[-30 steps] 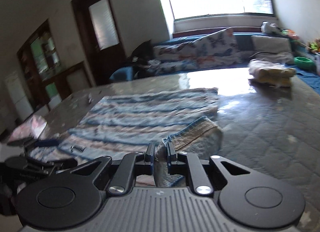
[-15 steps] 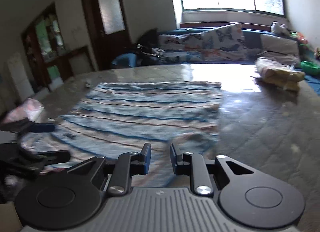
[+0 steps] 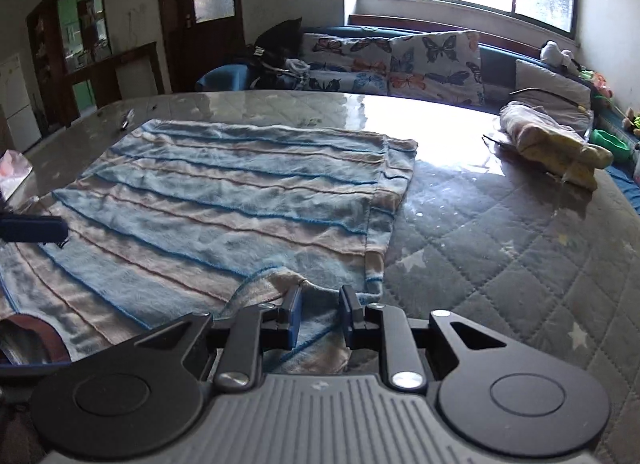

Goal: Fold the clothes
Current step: 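Fold the held strip over the cloth body with the right gripper, then open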

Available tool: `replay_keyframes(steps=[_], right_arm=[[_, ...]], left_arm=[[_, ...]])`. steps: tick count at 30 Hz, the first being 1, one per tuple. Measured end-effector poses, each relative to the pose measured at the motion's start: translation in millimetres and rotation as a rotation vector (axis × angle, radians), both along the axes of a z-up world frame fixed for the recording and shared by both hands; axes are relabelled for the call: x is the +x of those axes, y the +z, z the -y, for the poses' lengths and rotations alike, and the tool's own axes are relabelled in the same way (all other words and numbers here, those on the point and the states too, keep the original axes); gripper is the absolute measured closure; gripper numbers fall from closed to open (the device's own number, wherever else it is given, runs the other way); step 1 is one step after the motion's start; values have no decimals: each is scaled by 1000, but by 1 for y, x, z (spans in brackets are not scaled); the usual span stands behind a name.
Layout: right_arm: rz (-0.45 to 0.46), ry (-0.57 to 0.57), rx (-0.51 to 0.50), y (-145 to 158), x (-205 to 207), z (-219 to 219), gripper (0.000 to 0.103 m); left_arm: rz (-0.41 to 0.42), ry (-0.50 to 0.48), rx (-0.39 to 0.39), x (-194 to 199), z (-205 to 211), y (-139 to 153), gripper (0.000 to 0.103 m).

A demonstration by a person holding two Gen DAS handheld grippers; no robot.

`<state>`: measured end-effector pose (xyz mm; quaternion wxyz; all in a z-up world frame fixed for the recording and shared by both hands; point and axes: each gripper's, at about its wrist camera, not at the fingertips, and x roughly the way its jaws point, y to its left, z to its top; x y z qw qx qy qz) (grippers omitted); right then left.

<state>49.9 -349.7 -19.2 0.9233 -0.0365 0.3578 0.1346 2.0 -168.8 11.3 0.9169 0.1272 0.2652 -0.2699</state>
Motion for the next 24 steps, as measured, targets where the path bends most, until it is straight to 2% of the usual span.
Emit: replay_keyframes(steps=[7,14,17,24], right_arm=[[25,61,-11,14,-18,-1,83],[19,129,-81,3,-39,-16,83],[21,134,-103,0,-49,-19,83],[3,146,-82,2,-87,-18,82]], left_arm=[[-28,-9,55,11,11,-19,0],[-17,8,111,7,10,-30,0],[-13,17,111,6,7,-30,0],[-14,40,101,3,1,-29,0]])
